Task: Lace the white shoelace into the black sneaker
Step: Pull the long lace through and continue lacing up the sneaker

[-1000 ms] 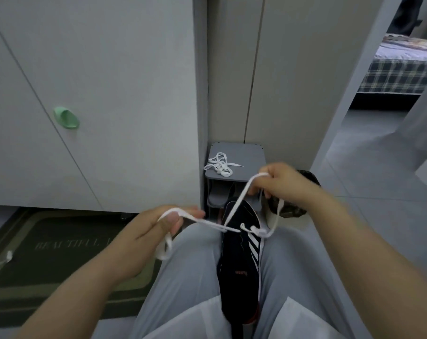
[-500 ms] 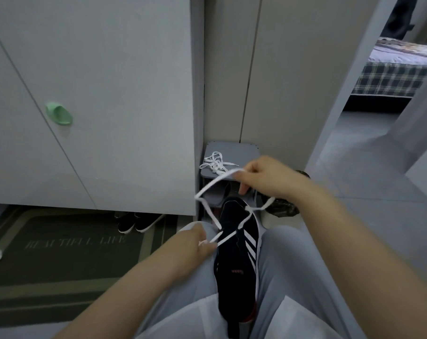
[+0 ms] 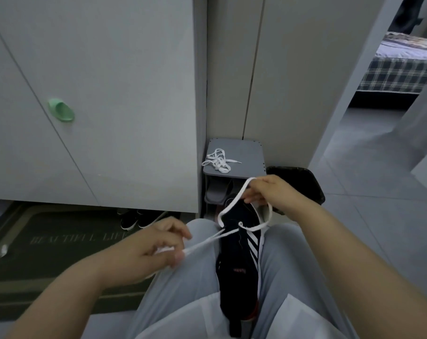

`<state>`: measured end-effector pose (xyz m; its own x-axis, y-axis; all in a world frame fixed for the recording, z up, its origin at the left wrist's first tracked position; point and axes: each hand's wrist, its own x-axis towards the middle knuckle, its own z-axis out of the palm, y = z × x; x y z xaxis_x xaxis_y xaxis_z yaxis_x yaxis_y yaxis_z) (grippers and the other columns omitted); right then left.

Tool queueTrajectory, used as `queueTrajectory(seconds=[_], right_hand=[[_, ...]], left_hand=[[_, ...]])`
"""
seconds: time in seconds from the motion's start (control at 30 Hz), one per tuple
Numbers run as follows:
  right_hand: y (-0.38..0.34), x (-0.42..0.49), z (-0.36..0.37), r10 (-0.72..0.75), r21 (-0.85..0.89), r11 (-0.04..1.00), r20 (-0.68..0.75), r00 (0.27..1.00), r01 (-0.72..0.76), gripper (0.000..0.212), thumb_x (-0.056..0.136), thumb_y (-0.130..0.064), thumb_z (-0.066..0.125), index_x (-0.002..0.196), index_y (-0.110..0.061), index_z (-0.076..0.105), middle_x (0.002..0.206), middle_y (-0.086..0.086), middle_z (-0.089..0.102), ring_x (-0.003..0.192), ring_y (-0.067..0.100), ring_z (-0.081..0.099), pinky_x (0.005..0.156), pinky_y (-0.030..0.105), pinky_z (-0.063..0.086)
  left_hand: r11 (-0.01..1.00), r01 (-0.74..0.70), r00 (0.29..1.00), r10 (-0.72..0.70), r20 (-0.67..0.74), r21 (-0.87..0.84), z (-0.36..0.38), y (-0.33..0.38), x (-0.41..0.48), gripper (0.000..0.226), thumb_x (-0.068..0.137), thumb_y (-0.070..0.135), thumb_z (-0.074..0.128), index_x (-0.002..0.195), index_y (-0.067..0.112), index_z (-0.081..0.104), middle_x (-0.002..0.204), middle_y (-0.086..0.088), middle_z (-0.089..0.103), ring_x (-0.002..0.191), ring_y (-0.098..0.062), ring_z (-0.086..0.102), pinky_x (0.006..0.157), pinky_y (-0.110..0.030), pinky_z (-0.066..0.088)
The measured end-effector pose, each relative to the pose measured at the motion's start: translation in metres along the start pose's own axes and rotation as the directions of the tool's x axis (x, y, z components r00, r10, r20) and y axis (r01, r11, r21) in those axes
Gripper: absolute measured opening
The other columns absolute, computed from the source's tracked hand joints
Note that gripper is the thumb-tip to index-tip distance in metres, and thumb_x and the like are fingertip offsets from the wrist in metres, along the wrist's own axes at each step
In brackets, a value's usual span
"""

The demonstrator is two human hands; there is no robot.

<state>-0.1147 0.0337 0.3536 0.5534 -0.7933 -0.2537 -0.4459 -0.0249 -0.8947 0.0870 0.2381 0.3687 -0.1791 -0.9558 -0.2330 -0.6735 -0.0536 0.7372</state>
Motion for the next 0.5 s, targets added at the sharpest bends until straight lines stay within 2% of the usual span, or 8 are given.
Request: queueTrajectory(seconds=[0.07, 0.13, 0.2, 0.23, 0.27, 0.37, 0.43, 0.5], right_hand=[[-0.013, -0.005, -0.005, -0.048, 0.159, 0.986, -0.062, 0.997, 0.057, 0.025, 0.094, -0.017, 0.043, 0.089, -0.006, 0.066, 0.095, 0.011, 0.073, 0.082, 0.019, 0.068, 0.077, 0.027, 0.054], [-0.026, -0.012, -0.009, -0.121, 0.182, 0.974, -0.09, 0.989, 0.136, 0.024, 0.092, -0.014, 0.045, 0.083, -0.007, 0.066, 0.09, 0.008, 0.074, 0.081, 0.017, 0.068, 0.08, 0.027, 0.053], [-0.034, -0.017, -0.008, -0.186, 0.149, 0.969, -0.081, 0.979, 0.197, 0.025, 0.091, -0.015, 0.046, 0.083, -0.005, 0.068, 0.085, 0.004, 0.074, 0.078, 0.013, 0.068, 0.08, 0.024, 0.053], [-0.036, -0.019, -0.006, -0.2, 0.133, 0.969, -0.071, 0.977, 0.208, 0.026, 0.092, -0.015, 0.047, 0.083, -0.003, 0.068, 0.083, 0.003, 0.073, 0.075, 0.01, 0.067, 0.079, 0.022, 0.053], [-0.037, -0.019, -0.005, -0.209, 0.11, 0.97, -0.068, 0.976, 0.215, 0.026, 0.092, -0.015, 0.048, 0.081, -0.002, 0.068, 0.079, 0.003, 0.072, 0.074, 0.009, 0.066, 0.08, 0.022, 0.053], [-0.037, -0.017, -0.003, -0.215, 0.02, 0.975, -0.139, 0.967, 0.22, 0.03, 0.091, -0.021, 0.05, 0.067, -0.008, 0.061, 0.066, 0.002, 0.064, 0.072, 0.012, 0.064, 0.089, 0.034, 0.048], [-0.036, -0.015, -0.007, -0.195, -0.003, 0.98, -0.213, 0.958, 0.199, 0.033, 0.091, -0.024, 0.049, 0.06, -0.012, 0.05, 0.06, 0.004, 0.055, 0.063, 0.012, 0.061, 0.09, 0.04, 0.046], [-0.037, -0.015, -0.01, -0.176, -0.013, 0.984, -0.22, 0.959, 0.178, 0.035, 0.09, -0.025, 0.05, 0.056, -0.016, 0.044, 0.054, 0.0, 0.052, 0.064, 0.018, 0.056, 0.086, 0.043, 0.048]], left_hand=[[0.985, -0.06, 0.996, 0.05, -0.068, -0.163, 0.002, 0.004, 0.003, 0.026, 0.085, 0.047, 0.053, 0.072, 0.025, 0.06, 0.122, 0.035, 0.047, 0.112, 0.014, 0.044, 0.085, -0.013, 0.037], [0.964, -0.09, 0.99, 0.06, -0.126, -0.249, 0.012, 0.011, 0.008, 0.024, 0.091, 0.038, 0.047, 0.082, 0.028, 0.066, 0.118, 0.03, 0.057, 0.111, 0.014, 0.048, 0.086, -0.008, 0.035], [0.945, -0.101, 0.988, 0.06, -0.14, -0.312, 0.023, 0.016, 0.017, 0.033, 0.097, 0.022, 0.037, 0.094, 0.006, 0.066, 0.106, 0.021, 0.066, 0.103, 0.008, 0.057, 0.085, -0.005, 0.038], [0.936, -0.098, 0.99, 0.057, -0.129, -0.339, 0.028, 0.018, 0.022, 0.037, 0.098, 0.021, 0.036, 0.091, -0.004, 0.062, 0.098, 0.014, 0.07, 0.097, 0.003, 0.061, 0.085, -0.008, 0.042], [0.935, -0.086, 0.991, 0.044, -0.128, -0.343, 0.033, 0.019, 0.027, 0.038, 0.095, 0.022, 0.037, 0.084, -0.006, 0.059, 0.088, 0.008, 0.071, 0.09, -0.001, 0.064, 0.084, -0.015, 0.047], [0.977, -0.002, 0.979, -0.041, -0.198, -0.212, 0.045, 0.009, 0.042, 0.033, 0.094, 0.02, 0.038, 0.064, 0.011, 0.048, 0.058, 0.005, 0.062, 0.062, -0.007, 0.056, 0.073, -0.034, 0.048], [0.987, 0.066, 0.963, -0.102, -0.251, -0.147, 0.052, 0.0, 0.051, 0.035, 0.096, 0.019, 0.039, 0.062, 0.014, 0.04, 0.054, 0.001, 0.054, 0.055, -0.011, 0.048, 0.067, -0.039, 0.046], [0.986, 0.109, 0.945, -0.142, -0.293, -0.125, 0.055, -0.004, 0.057, 0.034, 0.096, 0.023, 0.041, 0.063, 0.014, 0.037, 0.058, -0.003, 0.047, 0.054, -0.012, 0.043, 0.064, -0.038, 0.042]])
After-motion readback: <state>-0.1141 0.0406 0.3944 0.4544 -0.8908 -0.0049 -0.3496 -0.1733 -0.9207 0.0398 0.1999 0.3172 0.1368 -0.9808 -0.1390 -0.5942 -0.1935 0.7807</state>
